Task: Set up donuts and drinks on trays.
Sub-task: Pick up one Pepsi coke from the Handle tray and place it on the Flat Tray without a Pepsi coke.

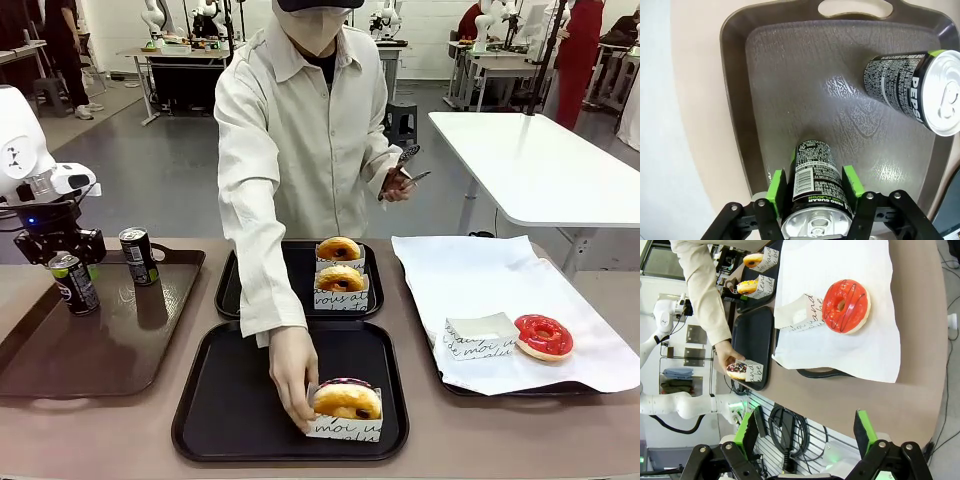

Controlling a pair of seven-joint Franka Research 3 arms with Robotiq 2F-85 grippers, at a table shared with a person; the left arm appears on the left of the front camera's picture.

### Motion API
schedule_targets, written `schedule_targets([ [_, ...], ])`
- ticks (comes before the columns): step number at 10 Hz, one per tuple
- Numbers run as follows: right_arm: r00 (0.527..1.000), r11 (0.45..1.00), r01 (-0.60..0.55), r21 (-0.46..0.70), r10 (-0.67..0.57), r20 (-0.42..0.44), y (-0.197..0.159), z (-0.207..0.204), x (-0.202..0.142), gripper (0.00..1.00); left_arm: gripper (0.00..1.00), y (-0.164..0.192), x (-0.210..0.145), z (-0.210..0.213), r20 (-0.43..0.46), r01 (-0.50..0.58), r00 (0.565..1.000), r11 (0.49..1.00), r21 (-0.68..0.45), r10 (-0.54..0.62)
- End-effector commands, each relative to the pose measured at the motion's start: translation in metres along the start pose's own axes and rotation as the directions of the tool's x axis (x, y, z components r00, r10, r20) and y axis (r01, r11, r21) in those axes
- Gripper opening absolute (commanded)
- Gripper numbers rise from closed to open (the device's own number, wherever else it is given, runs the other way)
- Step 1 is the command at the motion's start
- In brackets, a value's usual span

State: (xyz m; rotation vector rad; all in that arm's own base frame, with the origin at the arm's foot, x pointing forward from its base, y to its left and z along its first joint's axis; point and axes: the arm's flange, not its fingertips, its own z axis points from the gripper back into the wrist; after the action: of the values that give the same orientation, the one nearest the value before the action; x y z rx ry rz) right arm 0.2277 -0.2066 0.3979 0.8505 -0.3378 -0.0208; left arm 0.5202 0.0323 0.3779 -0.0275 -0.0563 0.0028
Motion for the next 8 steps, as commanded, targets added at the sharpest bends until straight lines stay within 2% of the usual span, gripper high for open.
schedule_targets([
  [1, 1.0, 1.0, -0.013, 0.026, 0.013, 0.021, -0.001, -0.001, 0.002, 1.0, 0.1, 0.005, -0.001, -0.003, 0.002, -0.009, 1.0, 1.0, 0.011, 0.009],
  [2, 1.0, 1.0, -0.013, 0.026, 0.013, 0.021, -0.001, -0.001, 0.002, 1.0, 0.01, 0.005, -0.002, -0.003, -0.003, -0.012, 1.0, 1.0, 0.013, 0.012],
  [5, 1.0, 1.0, -0.013, 0.026, 0.013, 0.021, -0.001, -0.001, 0.002, 1.0, 0.0, 0.002, 0.0, 0.016, -0.038, -0.009, 0.999, 1.0, 0.009, 0.009],
  [6, 1.0, 1.0, -0.013, 0.026, 0.013, 0.021, -0.001, -0.001, 0.002, 1.0, 0.32, -0.001, -0.001, 0.034, -0.084, 0.019, 0.996, 1.0, 0.019, -0.018],
  [8, 1.0, 1.0, -0.013, 0.026, 0.013, 0.021, -0.001, -0.001, 0.002, 1.0, 0.32, -0.008, -0.014, 0.086, -0.114, 0.13, 0.985, 0.991, -0.012, -0.131],
])
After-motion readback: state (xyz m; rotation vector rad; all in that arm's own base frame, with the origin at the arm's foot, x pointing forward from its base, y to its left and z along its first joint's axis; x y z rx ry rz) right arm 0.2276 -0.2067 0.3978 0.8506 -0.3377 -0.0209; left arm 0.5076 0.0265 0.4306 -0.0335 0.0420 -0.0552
